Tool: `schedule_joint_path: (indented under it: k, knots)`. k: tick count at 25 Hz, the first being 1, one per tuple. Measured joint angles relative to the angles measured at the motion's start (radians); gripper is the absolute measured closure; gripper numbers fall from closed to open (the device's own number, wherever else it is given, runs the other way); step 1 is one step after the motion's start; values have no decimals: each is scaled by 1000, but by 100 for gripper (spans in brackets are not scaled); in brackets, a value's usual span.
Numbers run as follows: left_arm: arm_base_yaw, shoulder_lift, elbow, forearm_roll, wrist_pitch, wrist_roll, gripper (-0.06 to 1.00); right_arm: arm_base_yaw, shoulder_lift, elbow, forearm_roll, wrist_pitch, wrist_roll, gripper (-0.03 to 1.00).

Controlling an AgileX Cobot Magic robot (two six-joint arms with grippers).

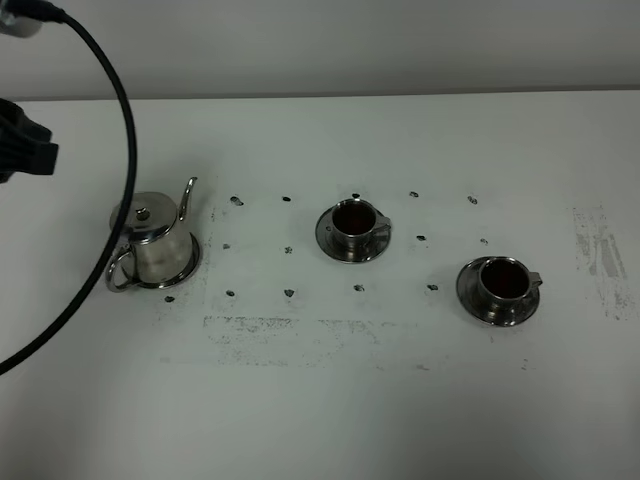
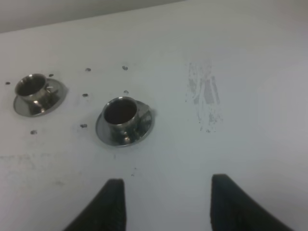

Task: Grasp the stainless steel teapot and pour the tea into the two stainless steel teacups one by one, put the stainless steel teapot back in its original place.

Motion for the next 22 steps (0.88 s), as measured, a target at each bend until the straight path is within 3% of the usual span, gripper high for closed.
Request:
schedule_joint_path:
  k: [5, 13, 22]
  knots:
    - [0, -107, 0, 56, 35, 0, 68, 0, 0, 0, 0, 0, 0, 57]
    - [0, -313, 0, 149, 233, -19, 97, 71, 0, 0, 2, 0, 0, 57]
    - [0, -582, 0, 153, 410, -116, 98, 72, 0, 0, 3, 0, 0, 57]
